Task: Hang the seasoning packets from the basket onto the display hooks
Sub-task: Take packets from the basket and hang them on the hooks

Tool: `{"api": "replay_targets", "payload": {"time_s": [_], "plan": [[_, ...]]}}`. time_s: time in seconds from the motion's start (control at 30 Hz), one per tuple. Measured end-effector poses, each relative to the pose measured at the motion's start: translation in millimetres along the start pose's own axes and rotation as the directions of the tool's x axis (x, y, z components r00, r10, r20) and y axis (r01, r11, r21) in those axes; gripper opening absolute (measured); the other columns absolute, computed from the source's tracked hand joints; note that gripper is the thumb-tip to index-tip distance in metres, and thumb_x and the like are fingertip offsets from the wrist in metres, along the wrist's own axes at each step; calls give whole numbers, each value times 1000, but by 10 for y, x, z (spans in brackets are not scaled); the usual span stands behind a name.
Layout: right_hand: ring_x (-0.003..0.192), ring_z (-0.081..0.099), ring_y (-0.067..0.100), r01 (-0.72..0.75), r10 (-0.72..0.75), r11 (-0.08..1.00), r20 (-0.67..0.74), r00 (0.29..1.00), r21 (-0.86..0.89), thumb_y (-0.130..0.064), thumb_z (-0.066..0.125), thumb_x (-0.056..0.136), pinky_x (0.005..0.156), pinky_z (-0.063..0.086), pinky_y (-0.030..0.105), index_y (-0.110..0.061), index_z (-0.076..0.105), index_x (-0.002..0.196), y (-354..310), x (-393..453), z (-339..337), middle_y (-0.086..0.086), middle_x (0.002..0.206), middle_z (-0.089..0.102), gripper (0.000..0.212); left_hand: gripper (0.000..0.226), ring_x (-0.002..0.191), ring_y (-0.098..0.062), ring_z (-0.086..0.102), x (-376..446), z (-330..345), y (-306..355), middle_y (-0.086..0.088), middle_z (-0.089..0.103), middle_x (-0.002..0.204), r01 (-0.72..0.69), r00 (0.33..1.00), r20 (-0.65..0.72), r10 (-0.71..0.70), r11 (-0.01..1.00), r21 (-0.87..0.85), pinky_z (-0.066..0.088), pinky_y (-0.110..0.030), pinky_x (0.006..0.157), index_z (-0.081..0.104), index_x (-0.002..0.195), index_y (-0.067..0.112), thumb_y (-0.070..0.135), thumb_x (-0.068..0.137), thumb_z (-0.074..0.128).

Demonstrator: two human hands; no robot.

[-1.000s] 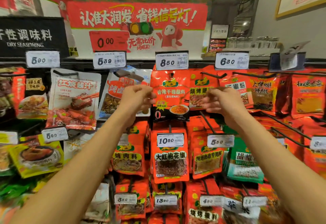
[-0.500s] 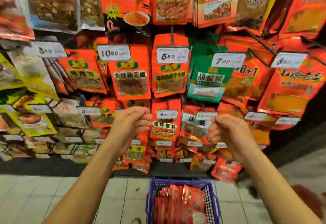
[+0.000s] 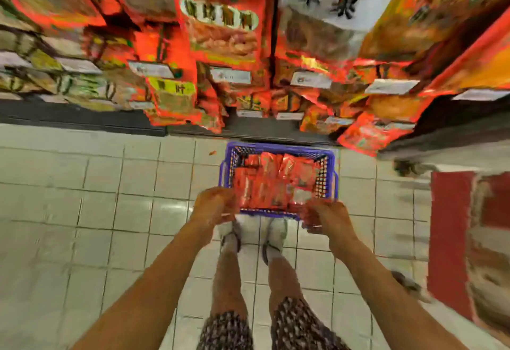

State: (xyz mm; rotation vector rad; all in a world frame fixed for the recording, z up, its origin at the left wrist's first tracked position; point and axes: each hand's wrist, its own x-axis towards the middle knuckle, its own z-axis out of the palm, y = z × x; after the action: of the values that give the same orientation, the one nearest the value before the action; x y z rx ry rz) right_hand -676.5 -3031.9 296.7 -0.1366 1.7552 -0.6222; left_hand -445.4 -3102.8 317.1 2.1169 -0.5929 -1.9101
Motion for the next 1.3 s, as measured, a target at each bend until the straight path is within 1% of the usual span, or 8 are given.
{"api": "replay_targets", "payload": {"time_s": [0.17, 0.33, 0.5, 0.63, 0.8, 0.97, 1.1, 1.3], "plan": [[39, 55, 14, -123, 121, 992, -45, 992, -41, -2, 49, 101, 41, 45, 20, -3, 57, 81, 1043, 1159, 171, 9, 55, 58, 21, 21, 52, -17, 60, 1164, 68, -813, -6, 66, 66, 209, 978, -32, -206, 970, 125, 41, -22, 55, 59, 81, 11, 8, 100, 51], [54, 63, 20, -140, 159, 897, 10, 987, -420, -5, 43, 104, 54, 55, 30, -1, 59, 99, 1663, 2437, 418, 23, 75, 60, 17, 15, 87, -32, 63, 2248, 308, -1307, -20, 67, 98, 124, 987, 22, -160, 836, 535, 53, -36, 77, 65, 90, 8, 11, 99, 54], [105, 64, 40, 181, -61, 431, 172, 983, -884, -4, 51, 93, 72, 49, 36, -5, 58, 122, 1782, 3497, 651, 17, 114, 62, 30, 19, 102, -41, 67, 3066, 480, -1463, -23, 70, 105, -76, 987, 153, -45, 711, 699, 54, -54, 96, 63, 86, 16, 8, 99, 52], [143, 36, 40, 389, -166, 187, 361, 918, -902, -18, 58, 93, 111, 40, 51, -14, 36, 152, 1835, 4048, 955, 17, 154, 39, 63, 19, 62, -22, 58, 3503, 418, -1779, -6, 62, 69, 89, 992, 36, -123, 863, 498, 52, -31, 66, 63, 80, 15, 7, 96, 59], [122, 56, 40, 339, -259, -6, 329, 908, -941, -35, 59, 93, 100, 46, 52, -18, 58, 131, 1877, 3853, 1051, 14, 134, 58, 41, 27, 90, -30, 70, 3463, 325, -2109, -20, 72, 113, 138, 980, 34, -197, 787, 601, 58, -32, 65, 63, 123, 1, 12, 100, 53], [69, 63, 20, 431, -239, 476, 359, 902, -766, -33, 64, 97, 67, 45, 33, -19, 60, 76, 1849, 3370, 1135, 3, 71, 65, 25, 50, 104, -21, 69, 3168, 584, -2250, -3, 72, 115, -173, 971, 232, 57, 837, 519, 57, -44, 93, 61, 129, 23, 17, 82, 79], [88, 72, 21, 255, -96, 860, 350, 932, -442, -30, 64, 97, 88, 58, 44, -11, 74, 100, 1698, 3089, 1318, 7, 92, 76, 21, 73, 97, 7, 66, 3241, 881, -2228, 14, 63, 117, -272, 946, 252, 202, 920, 282, 55, -13, 76, 42, 141, 24, 5, 81, 79], [84, 69, 28, 217, -179, 934, 152, 972, -285, -26, 62, 98, 81, 59, 40, -17, 72, 99, 1572, 3461, 1183, 5, 90, 74, 13, 42, 73, -23, 61, 3528, 768, -2032, -2, 65, 89, -164, 986, 52, 160, 856, 491, 46, -31, 56, 55, 125, 22, -1, 91, 46]]}}
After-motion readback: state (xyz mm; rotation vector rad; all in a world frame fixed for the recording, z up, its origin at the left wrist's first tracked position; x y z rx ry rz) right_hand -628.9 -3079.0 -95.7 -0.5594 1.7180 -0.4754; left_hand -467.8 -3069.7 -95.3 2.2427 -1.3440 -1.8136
